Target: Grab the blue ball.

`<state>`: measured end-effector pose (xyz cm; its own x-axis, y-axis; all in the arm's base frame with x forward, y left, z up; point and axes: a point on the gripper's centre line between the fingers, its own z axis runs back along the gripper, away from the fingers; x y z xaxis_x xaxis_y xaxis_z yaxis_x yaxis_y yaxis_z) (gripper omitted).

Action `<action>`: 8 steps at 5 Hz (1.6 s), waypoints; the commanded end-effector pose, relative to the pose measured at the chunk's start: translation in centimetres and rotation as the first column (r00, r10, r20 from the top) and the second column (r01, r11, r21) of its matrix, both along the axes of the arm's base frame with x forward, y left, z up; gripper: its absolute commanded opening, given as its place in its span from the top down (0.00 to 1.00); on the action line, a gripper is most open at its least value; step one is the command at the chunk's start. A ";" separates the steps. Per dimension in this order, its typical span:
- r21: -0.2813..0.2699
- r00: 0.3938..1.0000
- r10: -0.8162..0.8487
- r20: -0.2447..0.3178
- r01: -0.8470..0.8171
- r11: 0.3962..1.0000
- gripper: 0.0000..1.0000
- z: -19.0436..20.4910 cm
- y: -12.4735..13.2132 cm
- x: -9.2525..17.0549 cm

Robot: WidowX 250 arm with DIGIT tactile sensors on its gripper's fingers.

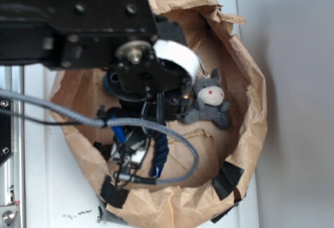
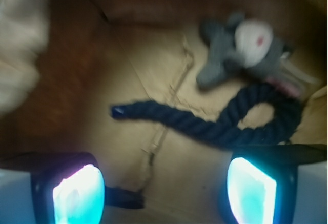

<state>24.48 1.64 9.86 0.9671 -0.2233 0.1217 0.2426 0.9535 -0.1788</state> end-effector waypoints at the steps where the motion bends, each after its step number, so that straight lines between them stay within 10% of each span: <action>1: 0.014 1.000 0.006 0.025 -0.006 1.000 0.00 -1.0 1.3 1.1; 8: 0.093 0.986 0.155 0.062 -0.160 0.983 0.00 -0.8 7.0 3.4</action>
